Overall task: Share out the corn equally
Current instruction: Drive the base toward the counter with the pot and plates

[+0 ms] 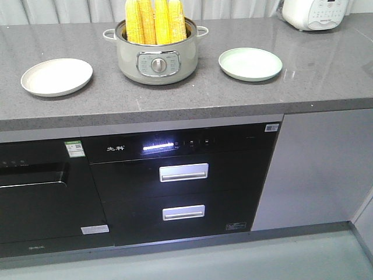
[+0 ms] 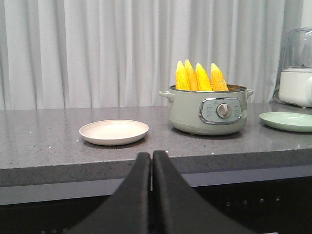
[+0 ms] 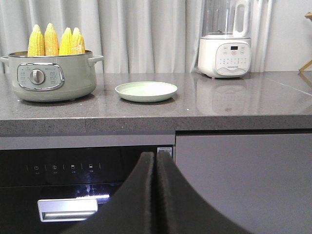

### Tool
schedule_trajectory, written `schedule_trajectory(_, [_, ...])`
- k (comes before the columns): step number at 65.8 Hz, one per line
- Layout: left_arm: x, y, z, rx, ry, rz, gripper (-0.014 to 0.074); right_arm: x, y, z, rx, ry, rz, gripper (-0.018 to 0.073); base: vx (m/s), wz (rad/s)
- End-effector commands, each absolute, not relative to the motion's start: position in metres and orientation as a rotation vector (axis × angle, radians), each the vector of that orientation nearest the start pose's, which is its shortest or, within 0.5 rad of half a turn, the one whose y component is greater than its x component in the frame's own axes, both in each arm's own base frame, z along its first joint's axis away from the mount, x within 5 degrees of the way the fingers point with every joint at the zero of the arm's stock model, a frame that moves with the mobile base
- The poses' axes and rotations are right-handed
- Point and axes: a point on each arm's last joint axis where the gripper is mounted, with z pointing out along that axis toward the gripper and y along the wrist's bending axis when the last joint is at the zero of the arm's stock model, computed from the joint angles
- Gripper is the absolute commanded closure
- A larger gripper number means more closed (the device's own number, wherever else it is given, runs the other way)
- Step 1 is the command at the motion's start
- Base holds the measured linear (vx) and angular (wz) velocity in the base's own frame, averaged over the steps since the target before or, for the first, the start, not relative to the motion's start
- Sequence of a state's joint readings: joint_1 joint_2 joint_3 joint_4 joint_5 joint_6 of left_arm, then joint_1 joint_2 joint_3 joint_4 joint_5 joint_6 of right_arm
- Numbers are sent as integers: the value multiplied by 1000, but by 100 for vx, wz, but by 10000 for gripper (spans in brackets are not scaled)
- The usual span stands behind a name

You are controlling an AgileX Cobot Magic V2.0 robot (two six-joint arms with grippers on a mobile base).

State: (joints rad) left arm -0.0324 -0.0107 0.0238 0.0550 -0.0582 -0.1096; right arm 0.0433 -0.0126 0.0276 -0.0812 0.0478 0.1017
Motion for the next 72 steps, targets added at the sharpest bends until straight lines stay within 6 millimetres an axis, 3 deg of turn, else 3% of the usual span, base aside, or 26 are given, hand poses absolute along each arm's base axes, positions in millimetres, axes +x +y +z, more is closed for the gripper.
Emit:
schedule_trajectory(1, [54, -2, 213, -15, 1366, -87, 603, 57, 3, 203, -29, 1482, 46, 559, 11, 8])
schedule_trajectory(72, [54, -2, 213, -15, 1366, -87, 603, 57, 3, 203, -29, 1482, 46, 559, 14, 5])
